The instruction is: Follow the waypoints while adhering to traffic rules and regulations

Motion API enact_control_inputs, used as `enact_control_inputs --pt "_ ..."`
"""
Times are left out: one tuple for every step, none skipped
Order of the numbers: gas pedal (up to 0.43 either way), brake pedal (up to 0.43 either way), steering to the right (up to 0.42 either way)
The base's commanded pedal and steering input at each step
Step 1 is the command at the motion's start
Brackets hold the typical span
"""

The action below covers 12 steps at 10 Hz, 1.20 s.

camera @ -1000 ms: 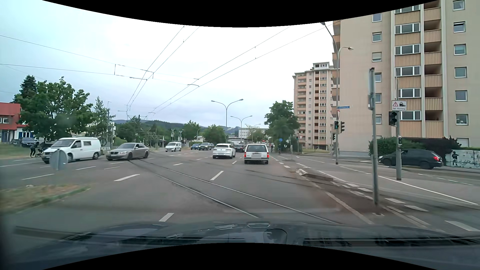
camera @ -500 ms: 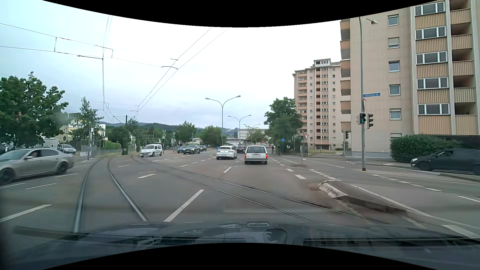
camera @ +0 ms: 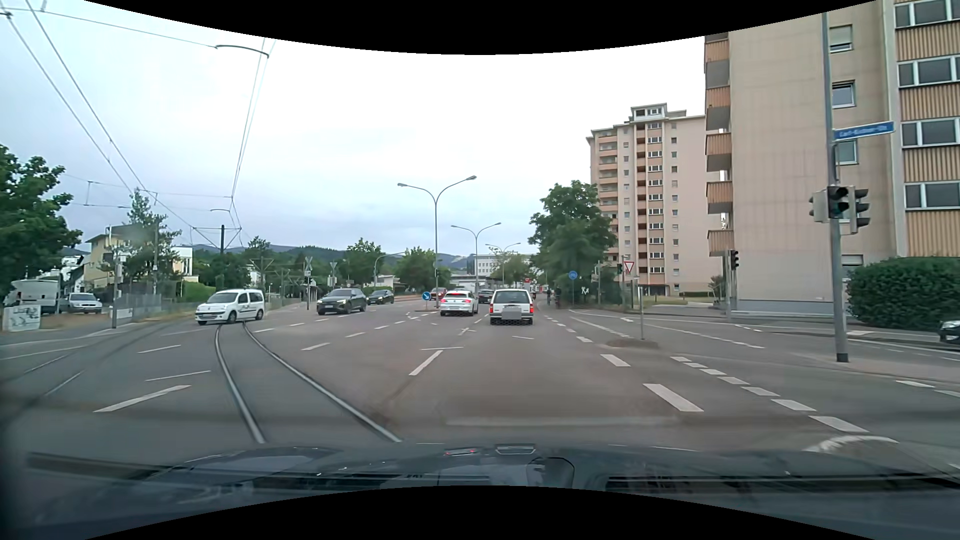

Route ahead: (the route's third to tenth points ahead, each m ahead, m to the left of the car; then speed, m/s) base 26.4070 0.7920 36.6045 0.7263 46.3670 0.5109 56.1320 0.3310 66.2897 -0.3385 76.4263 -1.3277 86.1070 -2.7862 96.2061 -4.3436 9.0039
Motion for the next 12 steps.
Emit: enact_control_inputs --pt "0.157 0.0 0.001" --pt "0.157 0.0 0.002" --pt "0.157 0.0 0.003" --pt "0.157 0.0 0.002" --pt "0.157 0.0 0.0" --pt "0.157 0.0 -0.001" --pt "0.157 0.0 -0.001" --pt "0.157 0.0 -0.002" --pt "0.157 0.0 -0.002" --pt "0.157 0.0 -0.002" --pt "0.157 0.0 0.0" --pt "0.15 0.0 0.0"
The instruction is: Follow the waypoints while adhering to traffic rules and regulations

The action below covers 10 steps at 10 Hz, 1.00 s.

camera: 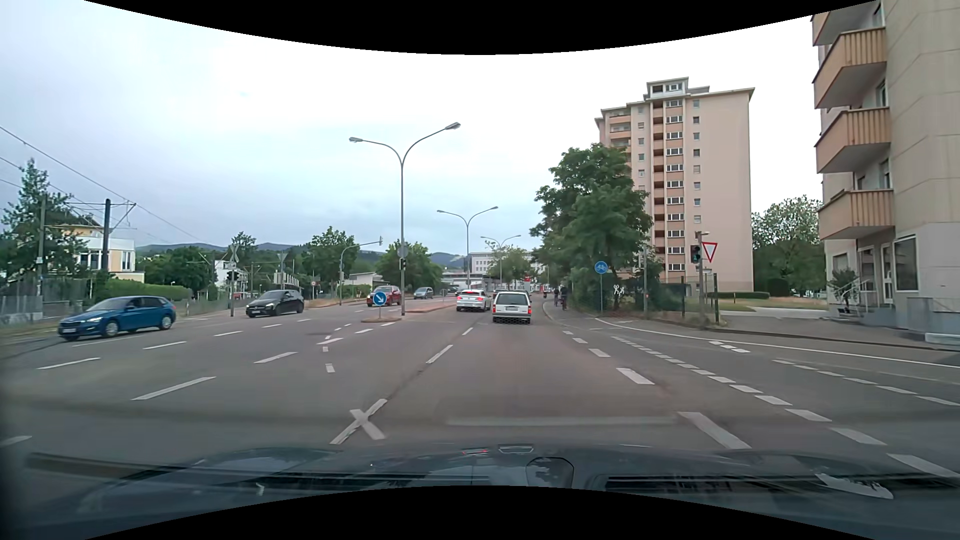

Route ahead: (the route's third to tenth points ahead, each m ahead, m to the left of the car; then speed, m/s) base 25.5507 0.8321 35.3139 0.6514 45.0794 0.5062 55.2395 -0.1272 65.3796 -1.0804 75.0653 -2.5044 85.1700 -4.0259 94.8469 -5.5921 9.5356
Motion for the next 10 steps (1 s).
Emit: enact_control_inputs --pt "0.15 0.0 0.0" --pt "0.15 0.0 0.0" --pt "0.15 0.0 0.0" --pt "0.15 0.0 0.002" --pt "0.15 0.0 0.001" --pt "0.15 0.0 0.001" --pt "0.15 0.0 0.001" --pt "0.15 0.0 0.001" --pt "0.15 0.0 0.001" --pt "0.15 0.0 0.001"
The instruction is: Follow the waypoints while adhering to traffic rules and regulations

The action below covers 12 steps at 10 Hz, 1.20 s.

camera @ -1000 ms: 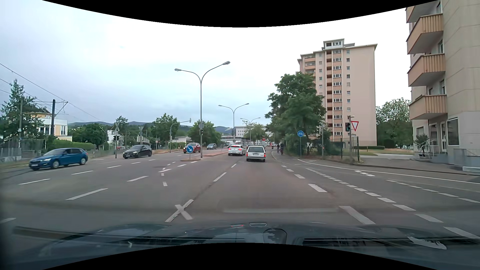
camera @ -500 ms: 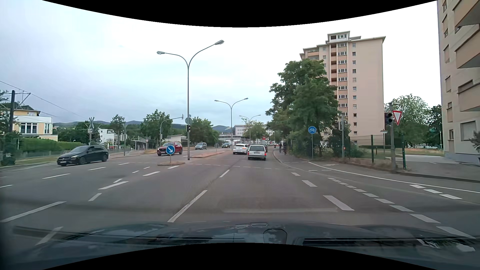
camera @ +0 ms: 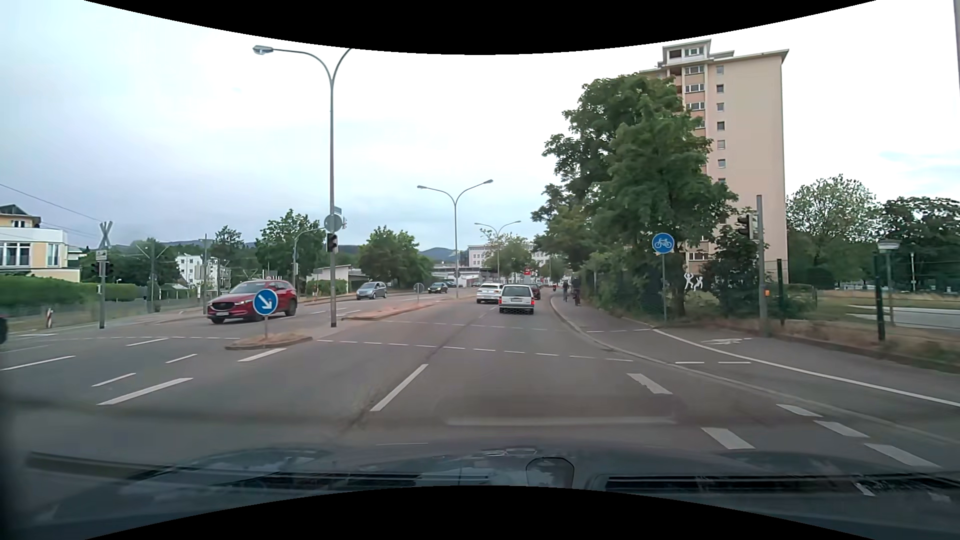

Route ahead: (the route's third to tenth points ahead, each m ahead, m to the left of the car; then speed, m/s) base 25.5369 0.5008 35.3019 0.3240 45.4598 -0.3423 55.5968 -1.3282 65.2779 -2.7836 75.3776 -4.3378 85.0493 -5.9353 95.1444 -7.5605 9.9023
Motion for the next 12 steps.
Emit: enact_control_inputs --pt "0.15 0.0 0.001" --pt "0.15 0.0 0.001" --pt "0.15 0.0 0.001" --pt "0.15 0.0 0.001" --pt "0.15 0.0 0.001" --pt "0.15 0.0 0.001" --pt "0.15 0.0 0.005" --pt "0.15 0.0 0.011" --pt "0.118 0.0 0.016" --pt "0.087 0.0 0.016" --pt "0.087 0.0 0.016" --pt "0.067 0.0 0.015"
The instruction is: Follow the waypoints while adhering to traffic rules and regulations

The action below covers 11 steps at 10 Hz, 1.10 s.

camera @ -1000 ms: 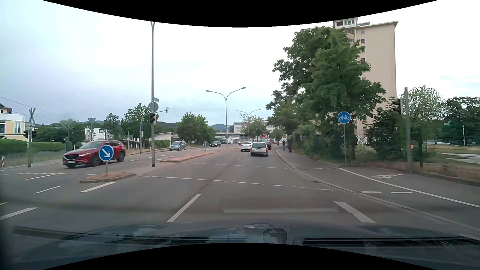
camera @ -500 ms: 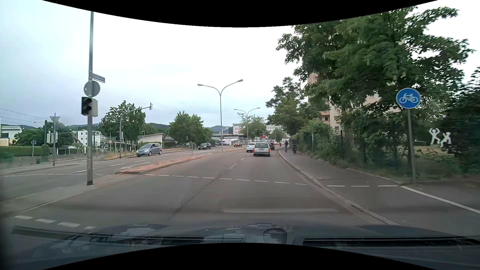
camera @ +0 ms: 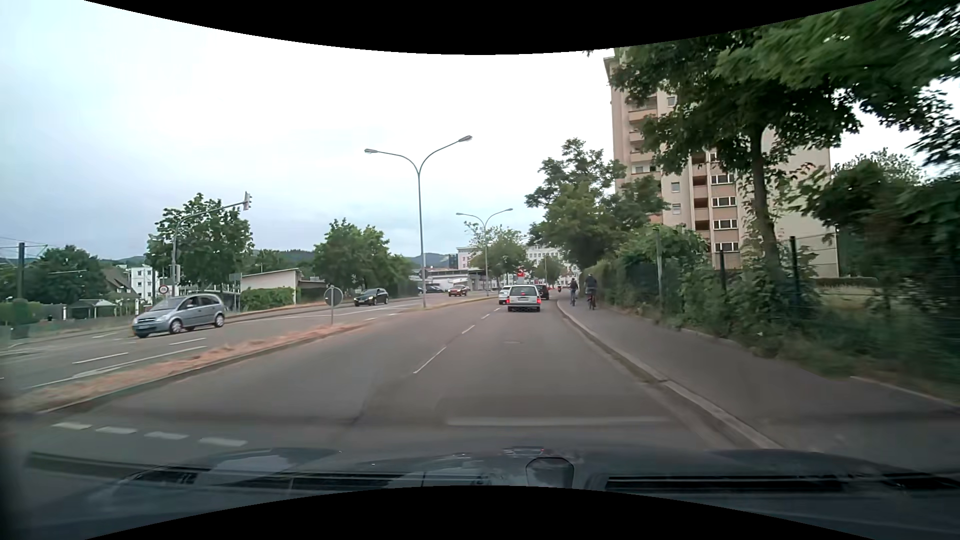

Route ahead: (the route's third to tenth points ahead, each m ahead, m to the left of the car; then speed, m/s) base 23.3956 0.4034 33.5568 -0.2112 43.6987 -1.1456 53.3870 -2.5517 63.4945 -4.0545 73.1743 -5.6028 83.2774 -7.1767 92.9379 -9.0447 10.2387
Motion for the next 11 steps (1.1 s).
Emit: enact_control_inputs --pt "0.067 0.0 0.014" --pt "0.067 0.0 0.014" --pt "0.067 0.0 0.013" --pt "0.067 0.0 0.012" --pt "0.067 0.0 0.011" --pt "0.067 0.0 0.011" --pt "0.067 0.0 0.01" --pt "0.067 0.0 0.01" --pt "0.067 0.0 0.009" --pt "0.067 0.0 0.009" --pt "0.067 0.0 0.009"
